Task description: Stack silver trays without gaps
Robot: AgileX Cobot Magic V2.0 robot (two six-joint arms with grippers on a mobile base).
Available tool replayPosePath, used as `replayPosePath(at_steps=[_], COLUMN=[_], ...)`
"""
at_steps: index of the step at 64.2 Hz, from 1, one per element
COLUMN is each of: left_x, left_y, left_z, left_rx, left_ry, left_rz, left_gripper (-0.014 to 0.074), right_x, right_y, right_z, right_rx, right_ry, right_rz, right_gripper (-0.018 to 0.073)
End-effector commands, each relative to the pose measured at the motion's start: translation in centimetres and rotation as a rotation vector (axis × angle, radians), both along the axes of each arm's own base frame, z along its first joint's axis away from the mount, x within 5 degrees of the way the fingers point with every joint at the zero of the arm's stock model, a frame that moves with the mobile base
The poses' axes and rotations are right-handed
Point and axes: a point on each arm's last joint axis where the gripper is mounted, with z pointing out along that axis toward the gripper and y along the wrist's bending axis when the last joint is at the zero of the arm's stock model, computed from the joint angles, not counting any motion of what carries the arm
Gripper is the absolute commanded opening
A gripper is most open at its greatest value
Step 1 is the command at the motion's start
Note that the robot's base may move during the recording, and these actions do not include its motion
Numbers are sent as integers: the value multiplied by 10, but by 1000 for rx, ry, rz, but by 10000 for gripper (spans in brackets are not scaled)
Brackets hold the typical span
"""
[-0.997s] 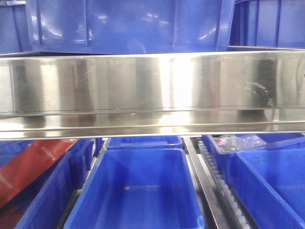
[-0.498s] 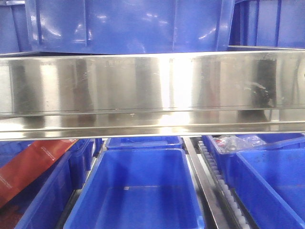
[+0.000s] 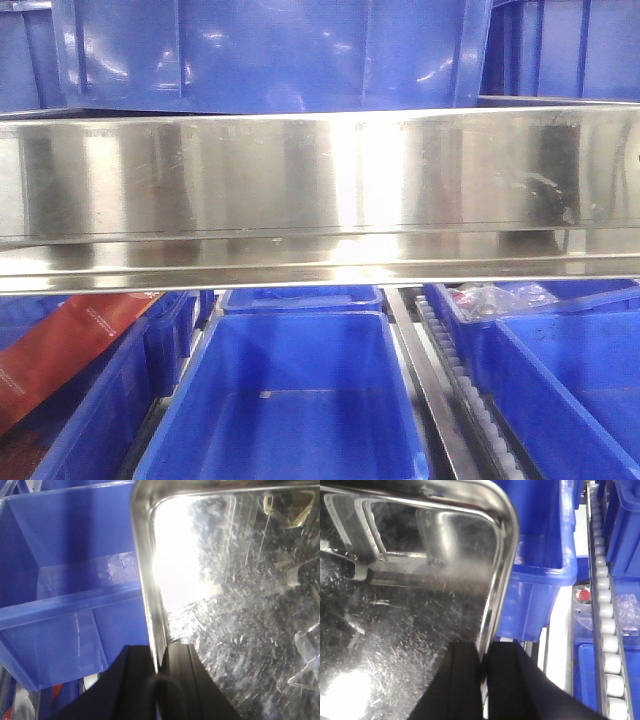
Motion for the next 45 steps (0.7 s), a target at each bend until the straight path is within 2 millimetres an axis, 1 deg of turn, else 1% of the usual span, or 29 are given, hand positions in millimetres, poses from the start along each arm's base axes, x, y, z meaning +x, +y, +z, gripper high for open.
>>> replayPosePath(at_steps=[1, 45], left_x=[-2, -2], left_y=[1, 1], left_z=[9, 8], left_rx=[1, 2], left_ry=[-57, -56], left_rz=[-13, -13], left_gripper=[-8, -8], right_x=[-4, -4], right_y=[-2, -2], right_z=[10, 10], right_rx=[-21, -21], right_ry=[-65, -65], right_rz=[6, 6], right_gripper=[-69, -69])
